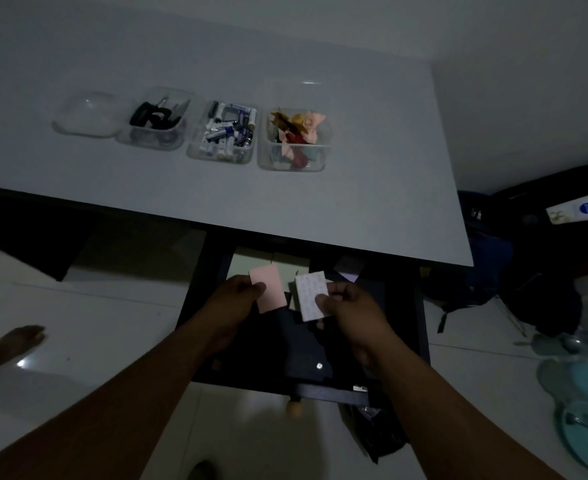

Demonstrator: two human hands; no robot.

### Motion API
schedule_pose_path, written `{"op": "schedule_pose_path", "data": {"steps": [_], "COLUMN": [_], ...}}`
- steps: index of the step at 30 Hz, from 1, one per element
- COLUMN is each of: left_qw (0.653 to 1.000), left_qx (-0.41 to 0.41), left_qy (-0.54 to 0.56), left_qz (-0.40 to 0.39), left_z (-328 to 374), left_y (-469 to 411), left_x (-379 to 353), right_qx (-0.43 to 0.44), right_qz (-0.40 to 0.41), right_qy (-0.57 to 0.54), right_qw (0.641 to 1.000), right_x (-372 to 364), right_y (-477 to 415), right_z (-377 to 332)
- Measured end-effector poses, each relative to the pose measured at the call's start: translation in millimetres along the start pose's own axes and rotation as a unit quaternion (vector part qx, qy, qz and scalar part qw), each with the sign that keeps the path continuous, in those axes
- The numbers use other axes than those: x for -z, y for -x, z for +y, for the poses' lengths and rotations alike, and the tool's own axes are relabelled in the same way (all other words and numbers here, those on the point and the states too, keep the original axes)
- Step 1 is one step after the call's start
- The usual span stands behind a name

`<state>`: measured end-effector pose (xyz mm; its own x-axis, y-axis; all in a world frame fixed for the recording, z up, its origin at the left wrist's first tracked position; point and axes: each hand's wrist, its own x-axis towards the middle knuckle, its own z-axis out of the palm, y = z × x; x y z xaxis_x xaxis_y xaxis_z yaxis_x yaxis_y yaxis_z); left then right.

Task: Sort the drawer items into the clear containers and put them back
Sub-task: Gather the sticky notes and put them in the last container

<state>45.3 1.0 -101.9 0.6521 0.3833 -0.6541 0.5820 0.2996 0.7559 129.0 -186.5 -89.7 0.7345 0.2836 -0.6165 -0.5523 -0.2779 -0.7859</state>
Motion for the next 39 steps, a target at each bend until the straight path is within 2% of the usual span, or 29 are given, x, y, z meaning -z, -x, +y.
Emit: {"op": "schedule_pose_path", "data": {"steps": [2,4,7,12,15,18,20,22,24,25,27,30,32,36,38,39], "left_qw": [0.999,0.997,0.995,0.996,0.994,0.996,0.996,0.993,0.991,0.992,0.993,0.989,0.987,0.986,0.986,0.986], "left_qx": [-0.015,-0.024,-0.029,-0.023,-0.007,-0.01,-0.005,-0.002,-0.007,-0.013,-0.016,0.004,0.008,0.018,0.027,0.031], "left_qy": [0.03,0.069,0.09,0.077,0.098,0.084,0.088,0.1,0.09,0.086,0.096,0.14,0.158,0.167,0.165,0.161], "left_qz": [-0.01,-0.031,-0.027,-0.033,-0.053,-0.035,-0.027,-0.068,-0.097,-0.091,-0.062,-0.041,-0.031,-0.018,-0.02,-0.021], "left_z": [-1,2,3,1,3,3,2,5,5,4,-1,-8,-8,-6,-5,-4], "left_y": [0,3,3,8,13,14,14,15,13,12,7,-1,-3,-3,-1,0], "left_x": [-1,0,6,3,0,0,1,1,1,2,6,11,11,9,7,7], "right_qx": [-0.003,-0.001,0.013,0.019,0.029,0.116,0.213,0.291,0.317,0.314,0.289,0.255,0.238,0.075,0.066,0.066], "right_qz": [-0.044,-0.055,-0.034,-0.042,-0.004,0.087,0.125,0.101,0.043,0.011,-0.022,0.057,0.108,0.061,0.059,0.066], "right_qy": [-0.046,-0.072,-0.079,-0.085,-0.07,0.013,0.105,0.22,0.31,0.33,0.313,0.258,0.299,0.468,0.484,0.47], "right_qw": [0.998,0.996,0.996,0.995,0.997,0.989,0.963,0.926,0.895,0.89,0.904,0.93,0.918,0.878,0.87,0.878], "right_x": [-9,-17,-24,-36,-47,-54,-55,-59,-64,-66,-64,-45,-29,-19,-21,-21], "right_y": [6,8,6,11,15,16,18,23,24,24,23,14,0,-18,-20,-22], "right_z": [-3,-3,-2,0,1,-2,-4,-4,-2,-2,-1,-3,-2,-3,-3,-2]}}
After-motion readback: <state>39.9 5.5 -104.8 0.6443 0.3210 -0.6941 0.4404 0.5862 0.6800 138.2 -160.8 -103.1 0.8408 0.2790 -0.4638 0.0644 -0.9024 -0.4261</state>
